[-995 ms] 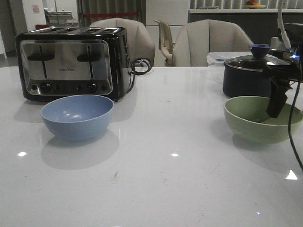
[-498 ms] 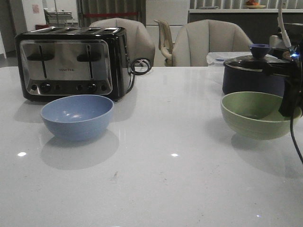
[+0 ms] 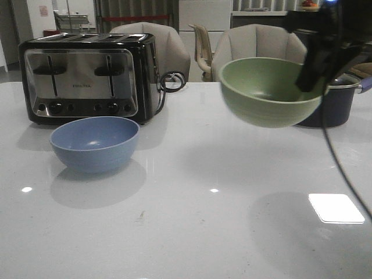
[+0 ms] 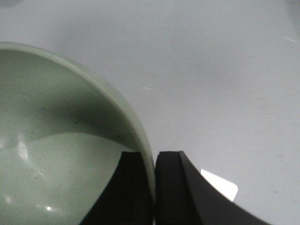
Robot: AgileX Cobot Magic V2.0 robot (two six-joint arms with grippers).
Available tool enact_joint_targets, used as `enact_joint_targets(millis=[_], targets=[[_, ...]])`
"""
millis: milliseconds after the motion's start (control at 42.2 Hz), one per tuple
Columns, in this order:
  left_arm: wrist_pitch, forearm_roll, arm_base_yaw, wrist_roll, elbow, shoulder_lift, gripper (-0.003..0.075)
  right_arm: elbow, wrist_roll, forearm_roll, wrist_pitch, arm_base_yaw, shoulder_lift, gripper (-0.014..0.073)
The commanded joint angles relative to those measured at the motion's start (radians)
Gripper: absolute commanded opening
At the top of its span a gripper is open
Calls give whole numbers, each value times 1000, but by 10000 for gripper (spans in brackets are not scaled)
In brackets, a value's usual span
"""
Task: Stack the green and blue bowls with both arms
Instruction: 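Lift the green bowl with the right gripper toward the table center, then release the green bowl and raise the right gripper away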
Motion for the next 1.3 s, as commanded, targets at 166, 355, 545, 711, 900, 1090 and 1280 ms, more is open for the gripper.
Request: enact_joint_targets(millis=[166, 355, 545, 711, 900, 1090, 1280], targets=[[-79, -13, -7, -1, -33, 2, 564, -33, -10, 4, -42, 239, 70, 55], [-79, -13, -7, -1, -33, 2, 564, -33, 21, -16, -105, 290, 157, 55], [-79, -13, -7, -1, -33, 2, 564, -33, 21, -5, -134, 292, 191, 118], [-81, -13, -19, -1, -33, 2, 564, -36, 20, -7, -148, 292, 182, 324], [-81, -13, -19, -1, -33, 2, 564, -39, 20, -3, -118, 292, 100, 433], [-79, -13, -19, -1, -33, 2, 564, 43, 19, -6, -134, 297, -119, 432], [-81, -13, -19, -1, -33, 9, 564, 209, -10, -96, -147, 297, -379, 432]])
